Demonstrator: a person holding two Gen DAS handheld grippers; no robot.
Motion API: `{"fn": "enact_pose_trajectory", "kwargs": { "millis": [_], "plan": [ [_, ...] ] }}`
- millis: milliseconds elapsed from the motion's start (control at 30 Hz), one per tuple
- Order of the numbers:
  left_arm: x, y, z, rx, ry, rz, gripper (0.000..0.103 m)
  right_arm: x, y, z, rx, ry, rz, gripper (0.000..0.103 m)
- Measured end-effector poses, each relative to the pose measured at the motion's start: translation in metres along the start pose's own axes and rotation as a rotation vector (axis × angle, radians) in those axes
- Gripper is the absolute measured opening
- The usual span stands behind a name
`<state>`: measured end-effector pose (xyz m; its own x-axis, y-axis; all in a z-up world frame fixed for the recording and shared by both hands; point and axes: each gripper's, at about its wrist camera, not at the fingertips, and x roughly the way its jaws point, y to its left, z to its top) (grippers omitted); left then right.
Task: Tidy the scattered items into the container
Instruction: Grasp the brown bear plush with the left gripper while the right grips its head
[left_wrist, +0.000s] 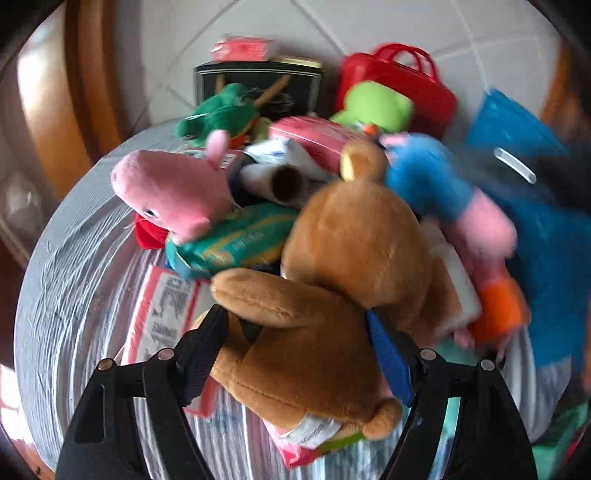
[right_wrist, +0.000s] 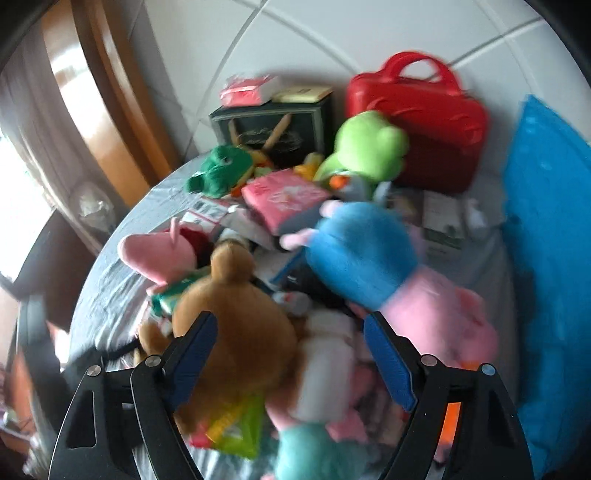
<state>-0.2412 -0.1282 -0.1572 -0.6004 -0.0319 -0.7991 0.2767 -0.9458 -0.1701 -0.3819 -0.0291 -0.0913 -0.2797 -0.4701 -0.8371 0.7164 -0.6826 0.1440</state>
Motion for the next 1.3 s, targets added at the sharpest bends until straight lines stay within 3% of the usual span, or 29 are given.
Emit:
{"fn": "enact_pose_trajectory", "kwargs": {
  "millis": [100, 200, 300, 433, 600, 667, 700, 767, 867, 900, 1067, 1100, 1167, 1233, 1300],
  "plan": [
    [0.0, -0.011, -0.017, 0.061, 0.043, -0.034, 0.076, 0.044, 0.012, 0.003, -0.021, 0.078, 0.055, 0.084],
    [0.001, -0.002, -0.024, 0.011, 0.079, -0.055, 0.076, 0.065, 0.008, -0.009, 0.007, 0.136, 0.135, 0.083],
    [-0.004, 0.009, -0.033, -0.047, 0.114, -0.12, 0.076, 0.052, -0.004, -0.034, -0.008, 0.132, 0.139, 0.083],
    [-0.015, -0.004, -0.054, -0.018, 0.151, -0.15, 0.076, 0.017, -0.018, -0.082, 0.013, 0.113, 0.186, 0.083],
    [-0.016, -0.029, -0.078, 0.048, 0.173, -0.12, 0.076, -0.008, -0.038, -0.144, 0.08, 0.111, 0.192, 0.083],
    [-0.014, -0.04, -0.086, 0.058, 0.17, -0.094, 0.076, -0.014, -0.042, -0.162, 0.05, 0.124, 0.157, 0.082],
    [-0.015, -0.045, -0.091, 0.067, 0.16, -0.062, 0.076, -0.016, -0.043, -0.17, 0.021, 0.131, 0.115, 0.077],
    [-0.015, -0.051, -0.099, 0.064, 0.139, -0.009, 0.076, -0.027, -0.044, -0.176, -0.015, 0.093, 0.087, 0.073],
    [-0.021, -0.054, -0.106, 0.021, 0.097, 0.02, 0.076, -0.055, -0.045, -0.168, -0.031, -0.022, 0.13, 0.068],
    [-0.024, -0.053, -0.108, 0.0, 0.089, 0.024, 0.076, -0.064, -0.041, -0.16, -0.044, -0.066, 0.142, 0.063],
    [-0.04, -0.048, -0.117, -0.035, 0.085, -0.019, 0.076, -0.082, -0.001, -0.125, -0.128, -0.182, 0.18, 0.06],
    [-0.04, -0.048, -0.12, -0.021, 0.097, -0.031, 0.076, -0.079, 0.01, -0.122, -0.158, -0.186, 0.146, 0.06],
    [-0.035, -0.047, -0.127, 0.007, 0.122, -0.029, 0.076, -0.057, 0.02, -0.128, -0.188, -0.104, 0.062, 0.058],
    [-0.032, -0.035, -0.136, 0.007, 0.147, -0.04, 0.076, -0.031, 0.014, -0.149, -0.113, 0.024, 0.066, 0.053],
    [-0.03, -0.023, -0.14, 0.002, 0.161, -0.089, 0.076, -0.038, 0.005, -0.169, -0.066, 0.021, 0.068, 0.053]
  ]
}}
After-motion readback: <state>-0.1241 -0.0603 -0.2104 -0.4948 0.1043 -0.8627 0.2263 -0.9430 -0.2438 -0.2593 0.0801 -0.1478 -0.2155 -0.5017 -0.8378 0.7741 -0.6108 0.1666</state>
